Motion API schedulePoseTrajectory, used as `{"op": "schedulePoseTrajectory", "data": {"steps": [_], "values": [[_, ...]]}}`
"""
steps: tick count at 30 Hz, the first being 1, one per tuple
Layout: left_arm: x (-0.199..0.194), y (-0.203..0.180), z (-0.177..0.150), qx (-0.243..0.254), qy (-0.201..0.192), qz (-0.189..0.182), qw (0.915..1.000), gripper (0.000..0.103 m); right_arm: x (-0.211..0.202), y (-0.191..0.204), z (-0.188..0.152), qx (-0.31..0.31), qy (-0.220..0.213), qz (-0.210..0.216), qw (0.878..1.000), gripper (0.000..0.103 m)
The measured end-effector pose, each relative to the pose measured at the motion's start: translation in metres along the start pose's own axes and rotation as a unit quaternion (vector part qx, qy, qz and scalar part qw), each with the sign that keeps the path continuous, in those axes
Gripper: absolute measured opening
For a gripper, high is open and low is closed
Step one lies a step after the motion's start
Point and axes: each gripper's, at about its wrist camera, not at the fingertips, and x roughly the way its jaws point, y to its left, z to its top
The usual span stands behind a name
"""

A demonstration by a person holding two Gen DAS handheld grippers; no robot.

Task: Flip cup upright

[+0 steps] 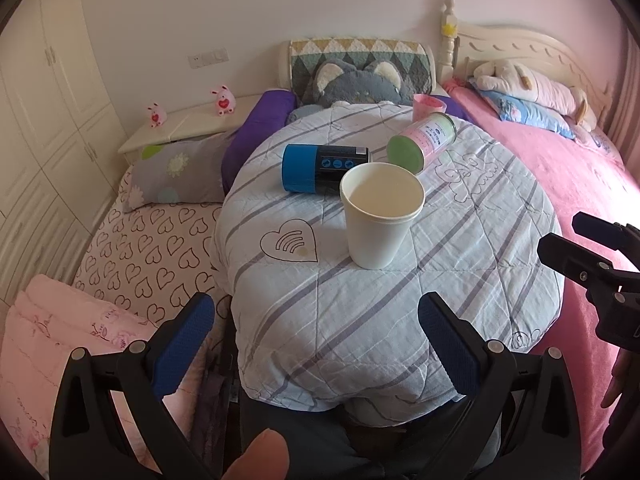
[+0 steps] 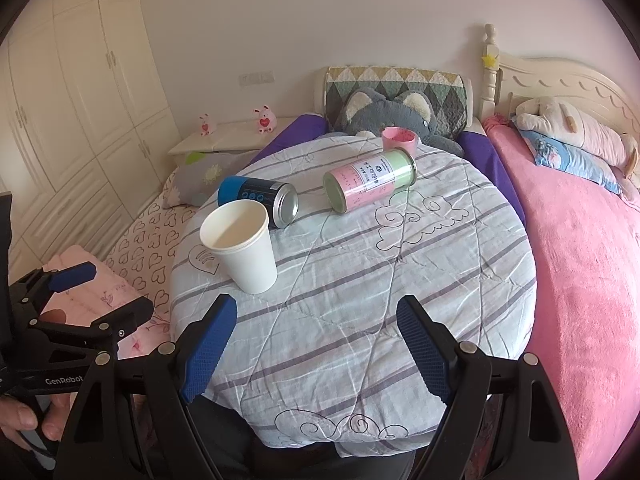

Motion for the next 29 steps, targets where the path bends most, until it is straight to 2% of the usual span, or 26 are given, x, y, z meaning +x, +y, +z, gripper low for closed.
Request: {"op": "schedulePoseTrajectory", "data": {"steps": [29], "values": [[-0.0042,-0.0056,0.0069,0.014,-0.008,0.014,0.9998,0.103,0.0035,0.0000,0.0010,0.003,0.005,0.004,1.000,0.083]]}}
